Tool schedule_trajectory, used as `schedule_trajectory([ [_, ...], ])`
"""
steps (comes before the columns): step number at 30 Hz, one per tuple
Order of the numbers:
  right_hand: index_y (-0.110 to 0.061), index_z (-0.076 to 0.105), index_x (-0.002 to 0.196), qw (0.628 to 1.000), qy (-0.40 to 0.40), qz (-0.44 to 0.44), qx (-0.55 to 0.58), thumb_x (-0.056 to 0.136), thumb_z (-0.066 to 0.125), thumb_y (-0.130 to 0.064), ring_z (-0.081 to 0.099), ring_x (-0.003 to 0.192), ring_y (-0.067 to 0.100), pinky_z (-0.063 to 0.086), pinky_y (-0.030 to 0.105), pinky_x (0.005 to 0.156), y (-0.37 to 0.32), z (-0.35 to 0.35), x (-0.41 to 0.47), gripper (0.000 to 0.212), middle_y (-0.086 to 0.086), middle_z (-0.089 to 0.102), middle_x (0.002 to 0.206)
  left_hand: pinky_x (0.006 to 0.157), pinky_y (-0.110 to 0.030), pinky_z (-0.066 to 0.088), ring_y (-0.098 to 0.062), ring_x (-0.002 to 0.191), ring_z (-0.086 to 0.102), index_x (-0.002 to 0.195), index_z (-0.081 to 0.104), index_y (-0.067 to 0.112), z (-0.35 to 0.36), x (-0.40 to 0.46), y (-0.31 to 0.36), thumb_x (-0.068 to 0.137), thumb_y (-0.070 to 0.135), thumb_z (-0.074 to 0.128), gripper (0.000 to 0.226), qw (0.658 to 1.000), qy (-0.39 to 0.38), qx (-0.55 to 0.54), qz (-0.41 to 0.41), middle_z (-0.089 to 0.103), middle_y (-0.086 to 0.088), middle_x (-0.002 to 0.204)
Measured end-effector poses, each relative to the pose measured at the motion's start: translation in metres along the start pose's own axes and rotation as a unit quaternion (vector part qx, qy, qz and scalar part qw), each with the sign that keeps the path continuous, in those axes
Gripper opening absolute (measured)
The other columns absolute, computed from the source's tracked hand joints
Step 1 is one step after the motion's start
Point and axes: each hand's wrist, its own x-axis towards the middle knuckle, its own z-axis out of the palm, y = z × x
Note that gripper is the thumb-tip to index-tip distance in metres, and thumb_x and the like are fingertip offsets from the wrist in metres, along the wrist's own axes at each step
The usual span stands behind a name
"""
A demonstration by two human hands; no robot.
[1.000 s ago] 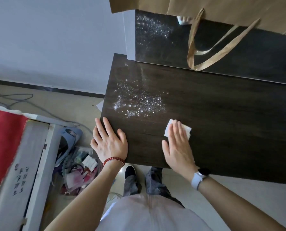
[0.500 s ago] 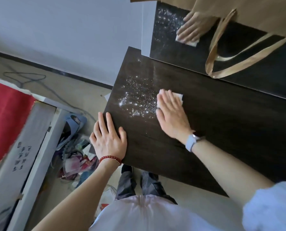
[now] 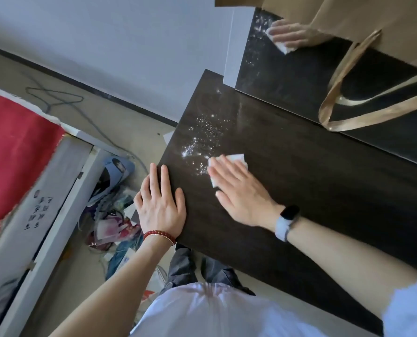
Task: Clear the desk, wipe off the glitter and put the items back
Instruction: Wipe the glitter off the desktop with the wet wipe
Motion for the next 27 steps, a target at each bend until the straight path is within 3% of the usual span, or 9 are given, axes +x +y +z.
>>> schedule_trajectory([
  [3, -0.008, 0.03, 0.141, 0.983, -0.059, -0.174, -0.016, 0.092, 0.03, -0.033, 0.021, 0.14, 0.023, 0.012, 0.039, 0.113, -0.03, 0.01, -0.051, 0.055, 0.007, 0.028, 0.15, 0.1, -0.048, 0.029, -0.031, 0.129, 0.031, 0.141, 0.027, 0.014, 0.0, -0.001, -0.001, 0.088, 0.041, 0.021, 0.06, 1.0, -0.001, -0.005, -0.002, 0.025, -0.01, 0.15],
  [5, -0.007, 0.034, 0.139, 0.977, -0.065, -0.198, -0.048, 0.091, 0.03, -0.032, 0.029, 0.137, 0.023, 0.015, 0.037, 0.112, -0.008, 0.003, -0.039, 0.054, 0.007, 0.034, 0.147, 0.101, -0.048, 0.028, -0.031, 0.129, 0.03, 0.141, 0.027, 0.014, -0.002, -0.001, 0.0, 0.088, 0.041, 0.02, 0.06, 1.0, -0.005, -0.006, -0.006, 0.025, -0.01, 0.15],
  [10, -0.008, 0.015, 0.145, 0.997, -0.006, 0.071, -0.01, 0.096, 0.017, -0.032, 0.008, 0.143, 0.024, -0.003, 0.032, 0.113, 0.064, -0.022, 0.061, 0.055, 0.008, 0.013, 0.155, 0.102, -0.048, 0.028, -0.03, 0.13, 0.028, 0.142, 0.025, 0.015, -0.002, -0.001, 0.001, 0.089, 0.041, 0.021, 0.059, 1.0, -0.015, -0.001, -0.008, 0.024, -0.01, 0.151],
  [12, -0.003, 0.016, 0.144, 0.99, 0.019, 0.133, 0.041, 0.096, 0.029, -0.022, 0.01, 0.142, 0.028, 0.005, 0.041, 0.116, 0.046, -0.018, 0.071, 0.054, 0.014, 0.016, 0.153, 0.102, -0.048, 0.028, -0.03, 0.13, 0.029, 0.142, 0.026, 0.015, -0.002, -0.001, 0.001, 0.089, 0.04, 0.022, 0.058, 1.0, -0.018, -0.005, -0.006, 0.025, -0.01, 0.15],
  [14, 0.004, 0.022, 0.141, 0.995, 0.032, 0.062, 0.064, 0.089, 0.036, -0.016, 0.02, 0.139, 0.033, 0.016, 0.044, 0.114, 0.011, -0.008, 0.047, 0.057, 0.022, 0.028, 0.147, 0.1, -0.048, 0.03, -0.03, 0.129, 0.031, 0.141, 0.027, 0.014, -0.003, 0.0, 0.0, 0.089, 0.039, 0.023, 0.057, 1.0, -0.019, -0.008, -0.003, 0.027, -0.011, 0.149],
  [17, 0.001, 0.026, 0.14, 0.991, -0.038, -0.114, 0.053, 0.086, 0.034, -0.015, 0.019, 0.14, 0.024, 0.013, 0.036, 0.115, -0.028, 0.005, -0.015, 0.057, 0.015, 0.029, 0.149, 0.096, -0.048, 0.035, -0.032, 0.126, 0.036, 0.138, 0.031, 0.012, -0.002, 0.0, 0.0, 0.089, 0.036, 0.027, 0.055, 1.0, -0.016, -0.008, 0.005, 0.031, -0.013, 0.147],
  [20, -0.001, 0.034, 0.138, 0.984, -0.046, -0.174, 0.015, 0.086, 0.032, -0.013, 0.025, 0.138, 0.023, 0.013, 0.035, 0.115, -0.01, -0.001, -0.015, 0.053, 0.012, 0.032, 0.147, 0.094, -0.048, 0.037, -0.034, 0.123, 0.04, 0.137, 0.033, 0.011, -0.002, 0.002, -0.002, 0.088, 0.034, 0.029, 0.054, 1.0, -0.015, -0.009, 0.005, 0.034, -0.014, 0.145],
  [23, 0.003, 0.03, 0.138, 0.999, -0.017, -0.049, -0.013, 0.086, 0.029, -0.017, 0.03, 0.136, 0.032, 0.011, 0.033, 0.113, 0.024, -0.011, 0.033, 0.056, 0.019, 0.033, 0.146, 0.093, -0.048, 0.039, -0.034, 0.119, 0.042, 0.136, 0.034, 0.011, -0.004, 0.001, -0.003, 0.088, 0.034, 0.03, 0.054, 1.0, -0.023, -0.012, 0.005, 0.037, -0.014, 0.144],
  [27, 0.0, 0.018, 0.143, 0.991, 0.006, 0.133, 0.015, 0.093, 0.03, -0.016, 0.011, 0.142, 0.031, 0.005, 0.036, 0.116, 0.053, -0.026, 0.096, 0.054, 0.016, 0.015, 0.153, 0.092, -0.045, 0.041, -0.033, 0.117, 0.047, 0.136, 0.036, 0.012, -0.009, 0.006, -0.008, 0.087, 0.037, 0.03, 0.055, 0.998, -0.044, -0.027, 0.021, 0.039, -0.013, 0.143],
])
